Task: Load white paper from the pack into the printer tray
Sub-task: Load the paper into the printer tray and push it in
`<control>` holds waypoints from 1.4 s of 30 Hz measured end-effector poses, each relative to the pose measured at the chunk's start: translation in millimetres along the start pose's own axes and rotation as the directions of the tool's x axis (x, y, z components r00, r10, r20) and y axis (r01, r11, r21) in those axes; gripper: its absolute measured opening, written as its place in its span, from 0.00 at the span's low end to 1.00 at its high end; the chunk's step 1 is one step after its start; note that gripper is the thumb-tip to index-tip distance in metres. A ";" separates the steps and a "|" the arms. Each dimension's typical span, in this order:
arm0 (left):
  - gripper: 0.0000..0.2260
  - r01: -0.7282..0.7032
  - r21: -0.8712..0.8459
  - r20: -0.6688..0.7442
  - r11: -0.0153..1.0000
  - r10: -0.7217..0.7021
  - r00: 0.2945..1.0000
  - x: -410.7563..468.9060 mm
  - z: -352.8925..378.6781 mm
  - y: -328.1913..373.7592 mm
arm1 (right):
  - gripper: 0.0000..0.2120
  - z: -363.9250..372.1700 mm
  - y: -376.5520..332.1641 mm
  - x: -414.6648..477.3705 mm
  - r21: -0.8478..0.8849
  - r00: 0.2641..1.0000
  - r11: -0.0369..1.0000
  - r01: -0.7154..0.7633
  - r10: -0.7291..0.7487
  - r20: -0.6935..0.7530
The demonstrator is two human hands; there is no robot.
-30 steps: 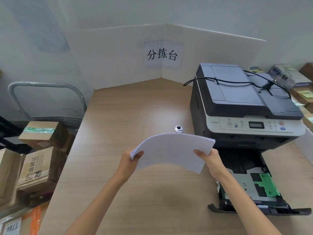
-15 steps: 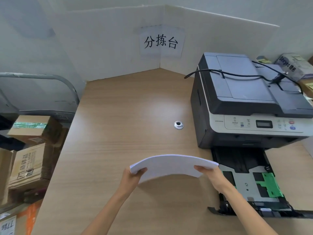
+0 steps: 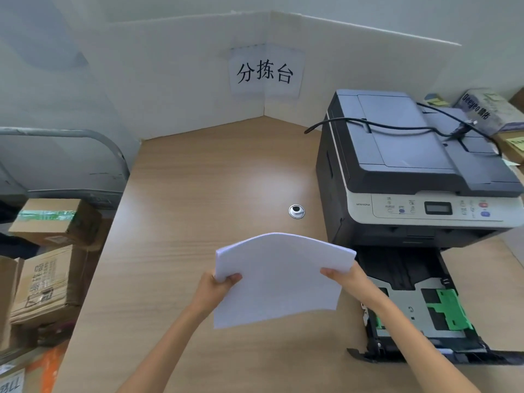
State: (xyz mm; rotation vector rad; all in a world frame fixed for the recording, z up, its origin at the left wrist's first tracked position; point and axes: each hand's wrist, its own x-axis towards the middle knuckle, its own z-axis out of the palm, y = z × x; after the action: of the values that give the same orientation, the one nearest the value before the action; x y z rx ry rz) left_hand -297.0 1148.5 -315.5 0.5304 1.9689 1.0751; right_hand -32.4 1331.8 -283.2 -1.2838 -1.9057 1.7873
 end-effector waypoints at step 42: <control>0.10 -0.101 -0.607 0.144 0.788 0.234 0.962 -121.3 -86.5 104.1 | 0.24 52.3 -119.6 -123.1 0.551 0.991 0.835 0.004 -0.077 0.111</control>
State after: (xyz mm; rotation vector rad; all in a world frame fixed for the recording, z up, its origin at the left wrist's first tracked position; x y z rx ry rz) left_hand -298.7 1081.0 -146.7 0.4495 1.3061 1.5981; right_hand -46.9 1223.4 -140.9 -0.9265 -1.2908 2.2144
